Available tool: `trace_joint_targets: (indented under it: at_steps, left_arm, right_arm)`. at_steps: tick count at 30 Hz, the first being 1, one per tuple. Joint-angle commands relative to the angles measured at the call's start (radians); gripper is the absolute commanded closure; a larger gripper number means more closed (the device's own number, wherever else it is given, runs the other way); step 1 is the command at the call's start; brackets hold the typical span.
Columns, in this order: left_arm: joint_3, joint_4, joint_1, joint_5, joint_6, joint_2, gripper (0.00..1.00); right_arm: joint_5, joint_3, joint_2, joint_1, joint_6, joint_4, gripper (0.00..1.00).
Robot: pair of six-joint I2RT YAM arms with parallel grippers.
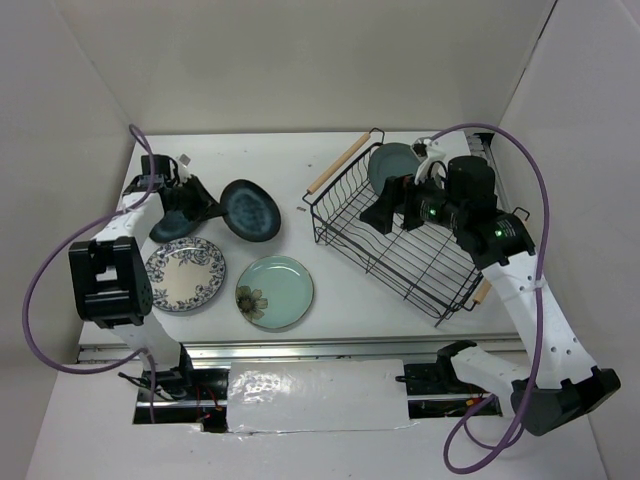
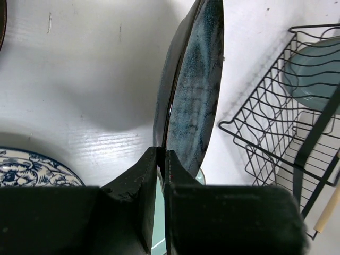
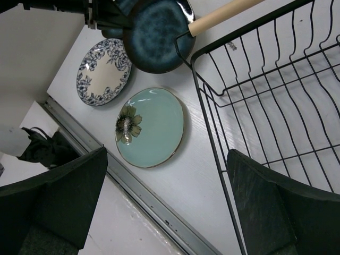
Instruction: Load the plates into the dish rack
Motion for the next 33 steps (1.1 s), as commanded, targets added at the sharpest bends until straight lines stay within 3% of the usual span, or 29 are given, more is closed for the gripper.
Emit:
trace_joint_targets:
  at_steps: [1,13,18,25,33]
  left_arm:
    - [0.032,0.028,0.014,0.136,-0.027,-0.094,1.0]
    - [0.106,-0.093,0.063,0.274,0.022,-0.249,1.0]
    - [0.133,-0.126,0.078,0.353,0.055,-0.312,1.0]
    - [0.164,-0.171,0.083,0.44,0.071,-0.373,1.0]
    - [0.152,-0.163,0.086,0.56,0.044,-0.427,1.0]
  right_arm:
    - [0.008,-0.016,-0.021,0.016,0.016,-0.006,0.0]
    - [0.103,0.073,0.037,0.053,0.039,-0.007,0.0]
    - [0.039,0.133,0.115,0.079,0.049,0.053,0.0]
    - [-0.093,0.164,0.231,0.12,0.153,0.284,0.02]
    - [-0.156,0.322,0.437,0.18,0.205,0.346,0.02]
